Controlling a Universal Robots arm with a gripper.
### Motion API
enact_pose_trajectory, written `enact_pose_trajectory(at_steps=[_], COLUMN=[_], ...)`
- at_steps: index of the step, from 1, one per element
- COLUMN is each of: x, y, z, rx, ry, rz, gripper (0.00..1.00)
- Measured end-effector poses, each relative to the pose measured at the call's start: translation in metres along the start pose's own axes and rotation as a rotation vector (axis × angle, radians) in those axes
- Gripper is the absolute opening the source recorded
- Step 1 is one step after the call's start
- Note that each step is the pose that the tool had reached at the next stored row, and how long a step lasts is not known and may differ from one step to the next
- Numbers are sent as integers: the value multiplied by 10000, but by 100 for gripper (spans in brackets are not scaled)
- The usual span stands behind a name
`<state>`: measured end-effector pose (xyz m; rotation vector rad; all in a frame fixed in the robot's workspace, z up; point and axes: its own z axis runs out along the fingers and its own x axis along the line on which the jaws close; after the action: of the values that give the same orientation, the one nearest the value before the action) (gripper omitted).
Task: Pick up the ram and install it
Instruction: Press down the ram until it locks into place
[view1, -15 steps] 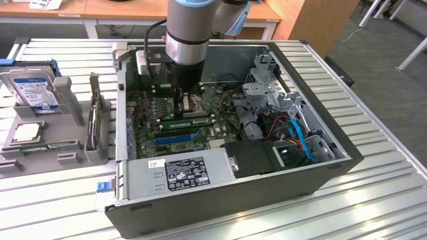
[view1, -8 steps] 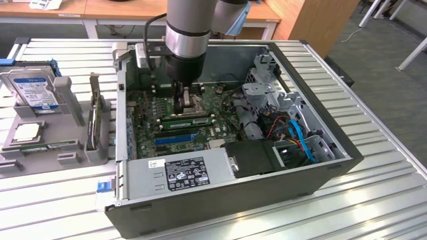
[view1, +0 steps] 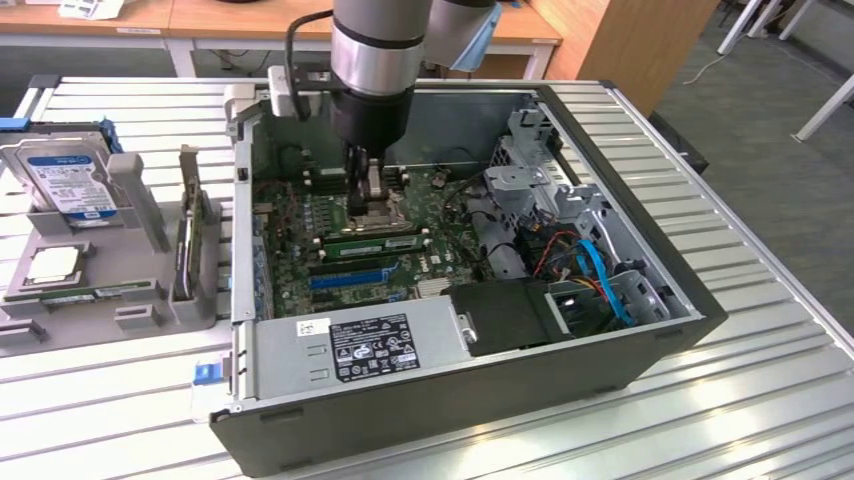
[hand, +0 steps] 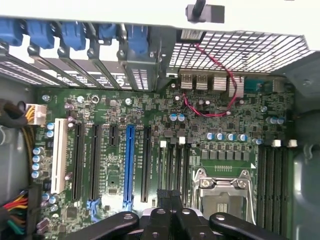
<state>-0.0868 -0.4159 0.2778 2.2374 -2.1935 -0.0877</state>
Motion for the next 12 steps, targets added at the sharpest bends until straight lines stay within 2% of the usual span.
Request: enact_pose_trajectory(at_steps=[12], x=[-9], y=[11], z=[-250], rx=[0], ry=[0], rz=[0], gripper=[10])
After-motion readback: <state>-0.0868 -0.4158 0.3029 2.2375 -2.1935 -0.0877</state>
